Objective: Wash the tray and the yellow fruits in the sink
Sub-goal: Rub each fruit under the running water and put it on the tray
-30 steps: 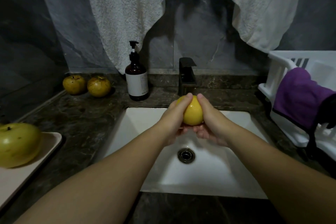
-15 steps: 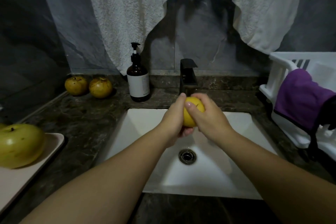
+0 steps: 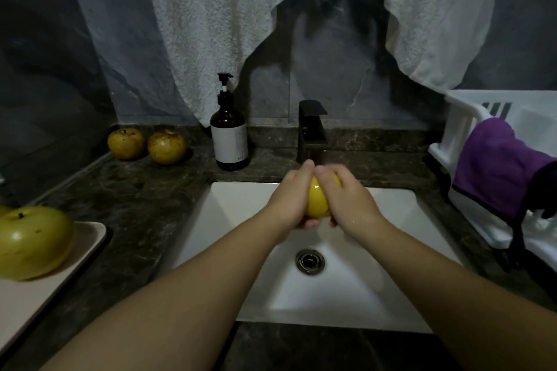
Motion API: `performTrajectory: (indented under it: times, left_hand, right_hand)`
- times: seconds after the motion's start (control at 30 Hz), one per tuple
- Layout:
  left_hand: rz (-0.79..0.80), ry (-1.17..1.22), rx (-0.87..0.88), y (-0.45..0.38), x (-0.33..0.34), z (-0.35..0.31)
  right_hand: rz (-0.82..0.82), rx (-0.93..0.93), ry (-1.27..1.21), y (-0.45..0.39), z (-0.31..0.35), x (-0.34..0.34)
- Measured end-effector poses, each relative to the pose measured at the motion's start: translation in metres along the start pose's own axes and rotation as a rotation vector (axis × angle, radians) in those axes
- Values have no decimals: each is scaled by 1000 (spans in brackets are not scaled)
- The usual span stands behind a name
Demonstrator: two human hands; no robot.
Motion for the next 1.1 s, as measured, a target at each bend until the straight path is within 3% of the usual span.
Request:
performTrajectory:
  times: [0.03, 0.1, 0.17, 0.3, 0.4, 0.43, 0.57, 0.63, 0.8, 0.97, 1.1]
  left_hand:
    - [19, 63, -80, 1, 1, 8]
    - [-52, -5, 51, -1, -7, -5]
    - [-143, -55, 123, -2, -17, -9]
    - [11, -29, -36, -2, -4, 5]
    - [-93, -325, 231, -1, -7, -21]
    - [-64, -268, 196, -2, -6, -18]
    - [182, 336, -237, 5, 11, 17]
    - [182, 439, -238, 4, 9, 16]
    - [85, 550, -192, 0, 5, 12]
    - [38, 570, -131, -3, 5, 7]
    - [28, 508, -111, -3, 6, 7]
  right_hand:
    - [-57, -49, 24, -1, 2, -5]
    - [39, -33, 12, -1, -1, 8]
    - [115, 123, -95, 2, -15, 16]
    - [-42, 27, 3, 0, -4, -2]
    - [87, 216, -180, 1, -18, 11]
    - [93, 210, -143, 1, -16, 12]
    - [29, -46, 132, -1, 11, -3]
    - [39, -39, 111, -4, 15, -8]
    - [-194, -125, 298, -19, 53, -43]
    - [-60, -122, 474, -54, 74, -38]
    - [8, -134, 460, -68, 76, -28]
Point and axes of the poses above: each hand's wrist, its own y-axis away from the middle knuckle, its own x-axis out of the palm, z = x × y, the point moved 9 cm from there along -y, towards the middle knuckle, and after that the axes turned 5 degrees about z, right-handed, at the moved point
